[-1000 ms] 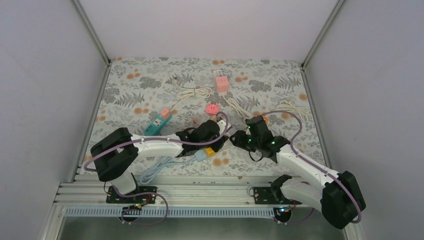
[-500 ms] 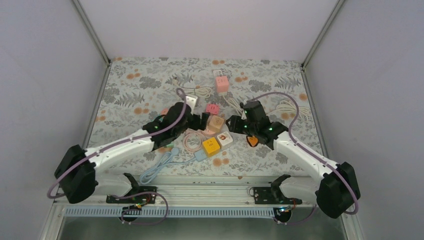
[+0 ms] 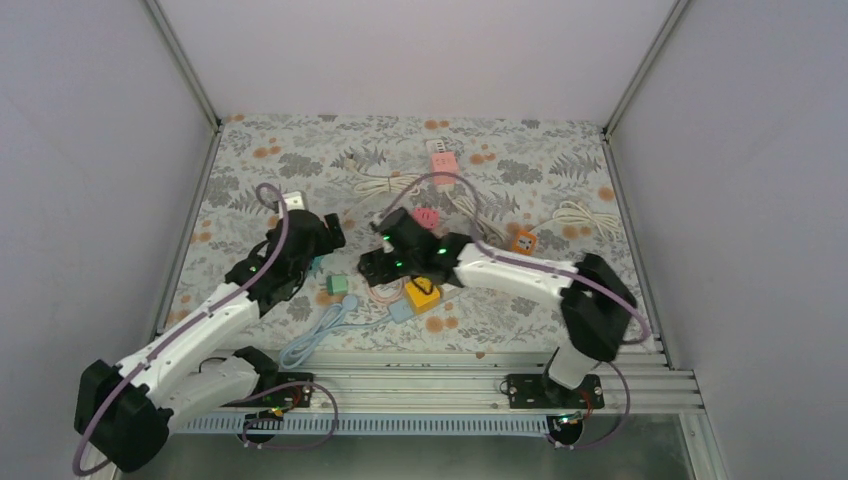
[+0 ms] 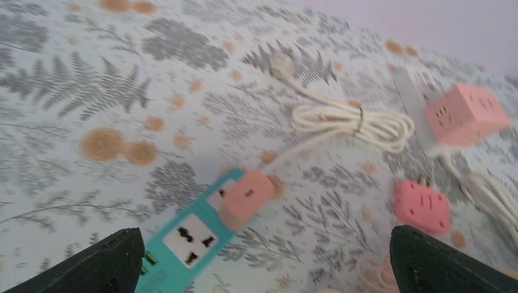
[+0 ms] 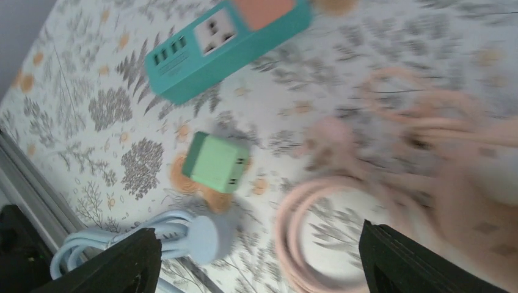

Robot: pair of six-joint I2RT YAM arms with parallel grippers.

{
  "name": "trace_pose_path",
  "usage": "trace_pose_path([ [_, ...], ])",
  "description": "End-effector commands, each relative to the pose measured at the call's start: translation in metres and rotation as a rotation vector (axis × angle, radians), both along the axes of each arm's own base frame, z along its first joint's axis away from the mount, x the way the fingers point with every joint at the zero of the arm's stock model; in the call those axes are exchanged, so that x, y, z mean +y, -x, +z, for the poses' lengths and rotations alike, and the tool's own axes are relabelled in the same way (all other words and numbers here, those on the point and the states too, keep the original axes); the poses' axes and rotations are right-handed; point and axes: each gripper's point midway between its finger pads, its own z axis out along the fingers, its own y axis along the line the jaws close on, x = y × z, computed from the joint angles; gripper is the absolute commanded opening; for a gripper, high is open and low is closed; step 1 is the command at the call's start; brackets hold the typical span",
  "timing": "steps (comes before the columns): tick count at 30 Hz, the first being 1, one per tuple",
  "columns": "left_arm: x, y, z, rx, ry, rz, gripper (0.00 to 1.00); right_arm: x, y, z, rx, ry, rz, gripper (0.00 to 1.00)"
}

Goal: Insert the plug

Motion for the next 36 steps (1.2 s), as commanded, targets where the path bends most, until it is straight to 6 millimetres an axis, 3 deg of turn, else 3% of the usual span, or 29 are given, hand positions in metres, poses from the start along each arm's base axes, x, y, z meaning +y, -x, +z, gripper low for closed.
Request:
trace_pose_path([
  [1, 0.044, 0.003, 0.027, -0.066, 0.013, 0.198, 1.00, 0.045, 0.015, -0.031, -0.045, 0.123, 0.081, 0.85],
  [3, 0.060, 0.008, 0.040, -0.110, 0.019, 0.265, 1.00, 0.061, 0.020, -0.052, -0.021, 0.150, 0.110, 0.85],
  [6, 0.079, 0.017, 0.059, -0.178, 0.024, 0.341, 1.00, 0.082, 0.022, -0.065, -0.011, 0.169, 0.141, 0.85],
  [13, 0.089, 0.025, 0.069, -0.214, 0.032, 0.368, 1.00, 0.099, 0.011, -0.095, -0.015, 0.242, 0.119, 0.89],
  [22, 0.086, 0.023, 0.066, -0.210, 0.033, 0.361, 1.00, 0.112, 0.007, -0.113, -0.006, 0.253, 0.136, 0.84],
  [28, 0.086, 0.023, 0.065, -0.207, 0.036, 0.358, 1.00, 0.117, 0.006, -0.116, 0.002, 0.236, 0.144, 0.71],
  [36, 0.087, 0.024, 0.067, -0.212, 0.042, 0.361, 1.00, 0.118, 0.003, -0.105, -0.009, 0.183, 0.125, 0.53],
])
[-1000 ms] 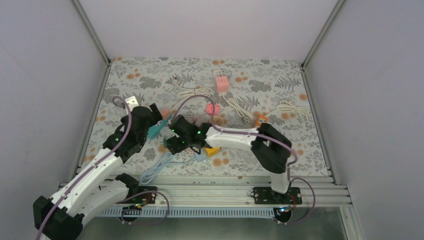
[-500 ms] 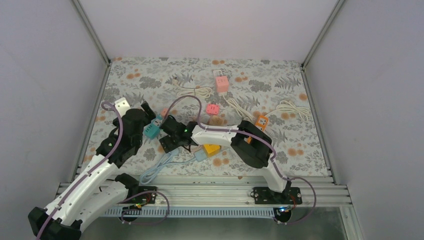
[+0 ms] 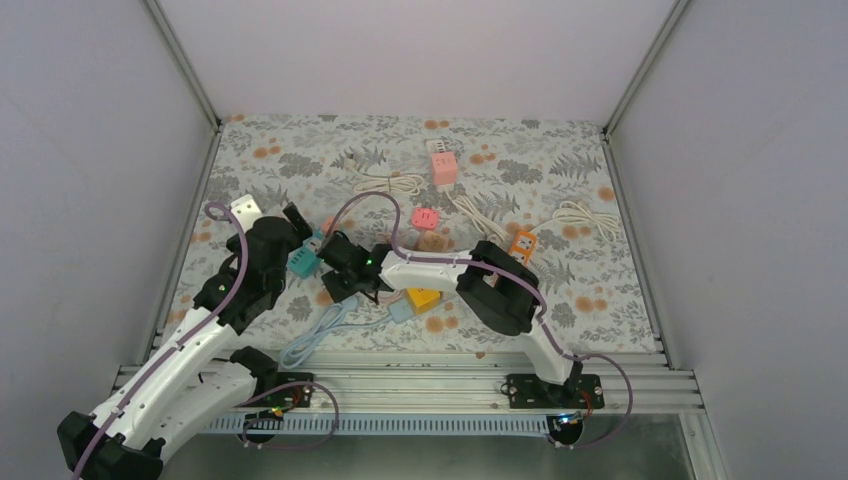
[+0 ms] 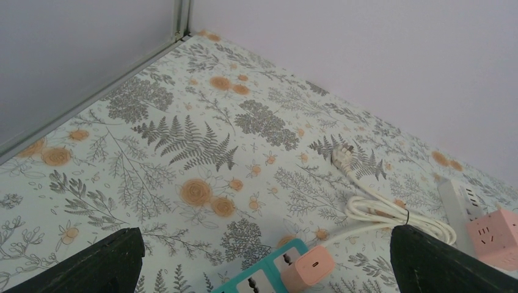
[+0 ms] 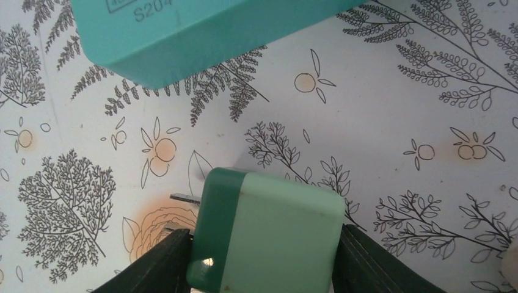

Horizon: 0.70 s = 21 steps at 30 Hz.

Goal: Insert the plug

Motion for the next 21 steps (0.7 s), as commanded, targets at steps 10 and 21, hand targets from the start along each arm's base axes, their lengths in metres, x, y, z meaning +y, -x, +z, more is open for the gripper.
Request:
trace_pose_path([
  [10, -0.017, -0.005, -0.019, 0.017, 0.049, -0.111, 1.00, -0.015, -0.031, 0.061, -0.076, -0.235, -0.076, 0.46],
  [21, -0.115, -0.012, -0.008, -0.017, 0.348, -0.761, 0.99, -0.053, -0.040, 0.136, -0.221, -0.430, -0.035, 0.46],
])
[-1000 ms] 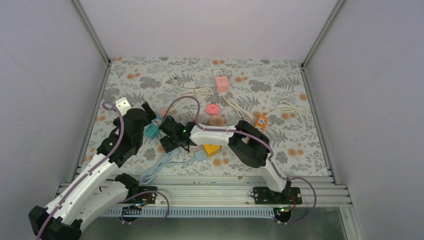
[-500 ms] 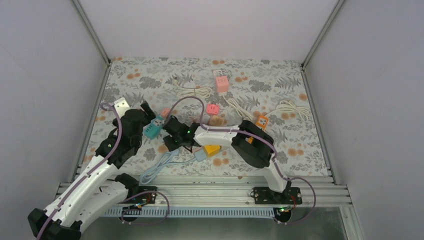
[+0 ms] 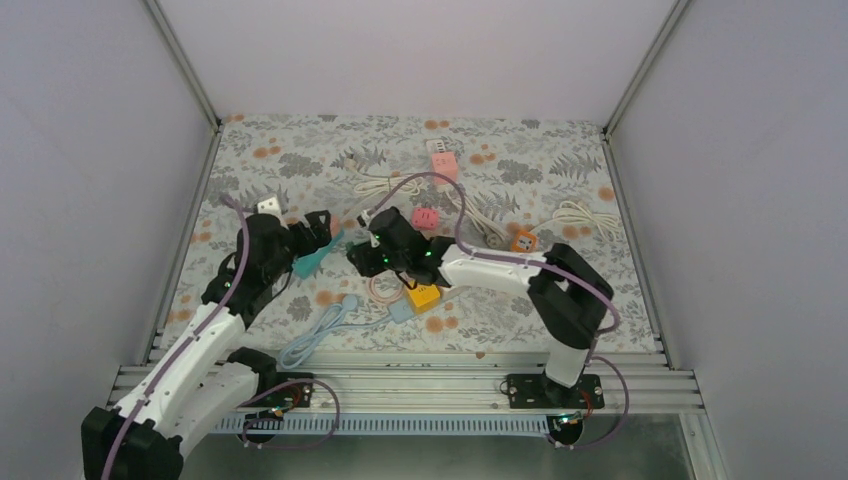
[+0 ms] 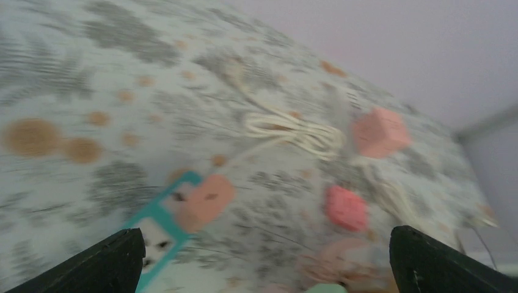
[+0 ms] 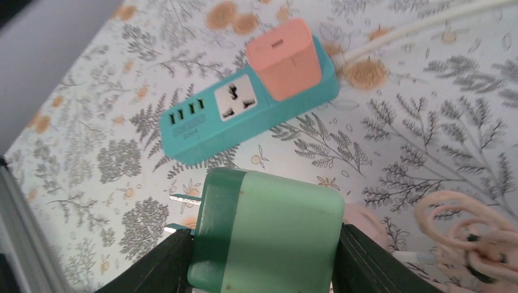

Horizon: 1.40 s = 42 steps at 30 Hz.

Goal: Insert the plug

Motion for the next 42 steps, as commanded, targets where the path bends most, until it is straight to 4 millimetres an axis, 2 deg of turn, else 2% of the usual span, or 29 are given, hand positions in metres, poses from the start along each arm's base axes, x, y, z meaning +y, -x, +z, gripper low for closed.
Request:
trace_pose_path([
  [1, -0.070, 0.006, 0.038, -0.088, 0.215, -0.451, 0.97, -0.005, -0.006, 0.057, -0.154, -0.132, 0.061, 0.46],
  [5, -0.088, 0.011, 0.047, -0.041, 0.256, -0.595, 0.92, -0.021, -0.003, 0.083, -0.303, -0.113, 0.142, 0.47],
  [10, -0.104, 0.020, 0.043, 0.028, 0.260, -0.725, 0.88, -0.037, 0.003, 0.097, -0.397, -0.095, 0.231, 0.46],
  [19, -0.127, 0.033, 0.046, 0.073, 0.346, -0.928, 0.80, -0.051, 0.012, 0.106, -0.503, -0.021, 0.321, 0.46],
  [29, -0.136, 0.036, 0.036, 0.128, 0.388, -1.028, 0.51, -0.050, 0.015, 0.112, -0.557, -0.002, 0.373, 0.46],
  [33, -0.137, 0.035, 0.034, 0.126, 0.385, -1.028, 0.34, -0.048, 0.018, 0.112, -0.526, 0.000, 0.392, 0.46],
  [35, -0.136, 0.032, 0.033, 0.131, 0.383, -1.012, 0.19, -0.048, 0.020, 0.114, -0.523, -0.011, 0.397, 0.46],
  [37, -0.135, 0.030, 0.034, 0.122, 0.376, -0.998, 0.13, -0.049, 0.022, 0.117, -0.523, -0.020, 0.398, 0.48],
  [39, -0.135, 0.028, 0.039, 0.098, 0.370, -0.993, 0.10, -0.050, 0.024, 0.121, -0.515, -0.032, 0.389, 0.52],
  [42, -0.132, 0.023, 0.051, 0.033, 0.339, -0.971, 0.09, -0.056, 0.020, 0.134, -0.486, -0.074, 0.317, 0.72],
])
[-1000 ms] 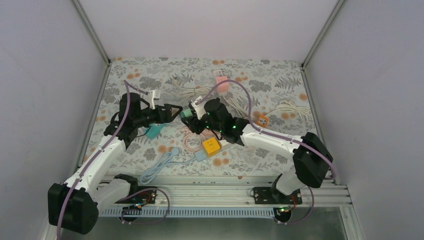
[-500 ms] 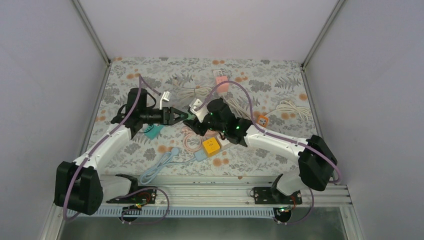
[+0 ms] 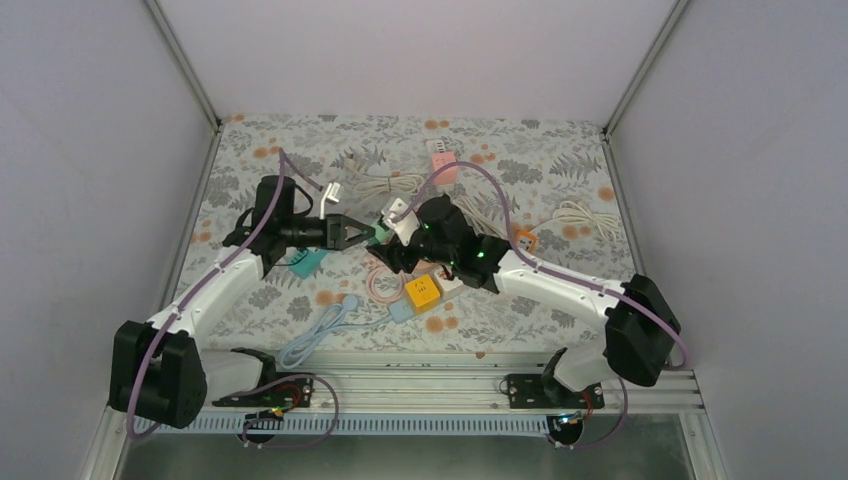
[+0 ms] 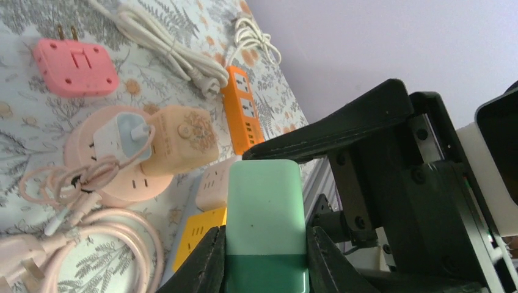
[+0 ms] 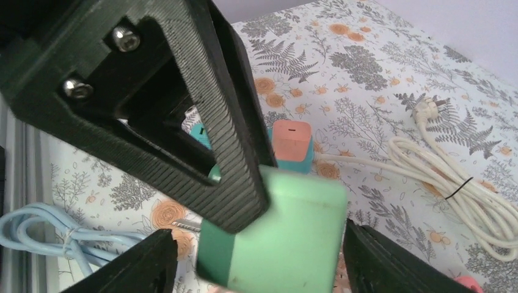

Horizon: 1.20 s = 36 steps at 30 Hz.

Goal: Insert the plug

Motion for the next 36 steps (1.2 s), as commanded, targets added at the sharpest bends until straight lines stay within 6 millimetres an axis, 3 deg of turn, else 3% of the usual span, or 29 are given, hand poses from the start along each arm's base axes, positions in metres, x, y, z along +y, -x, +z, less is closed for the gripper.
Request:
trace_pose_path([
  [1, 0.002, -0.011, 0.037, -0.174, 0.026, 0.036, 0.09, -0.007, 0.000, 0.042, 0.042, -0.131, -0.056, 0.78],
  [5, 0.004, -0.013, 0.067, -0.310, 0.077, 0.088, 0.09, -0.026, 0.002, 0.088, 0.098, -0.335, -0.085, 0.89],
  [11, 0.004, -0.012, 0.121, -0.498, 0.196, 0.164, 0.09, -0.050, 0.000, 0.128, 0.270, -0.612, -0.157, 0.90],
  [17, -0.008, 0.012, 0.169, -0.610, 0.366, 0.128, 0.09, -0.033, 0.030, 0.163, 0.414, -0.751, 0.088, 0.85],
  [23, -0.011, 0.028, 0.193, -0.642, 0.431, 0.070, 0.10, -0.026, 0.046, 0.191, 0.390, -0.794, 0.240, 0.67],
  [29, -0.012, 0.045, 0.206, -0.657, 0.483, 0.001, 0.10, -0.028, 0.055, 0.204, 0.352, -0.816, 0.300, 0.63],
  [36, -0.012, 0.056, 0.216, -0.705, 0.480, -0.045, 0.10, -0.027, 0.046, 0.209, 0.350, -0.836, 0.259, 0.65],
])
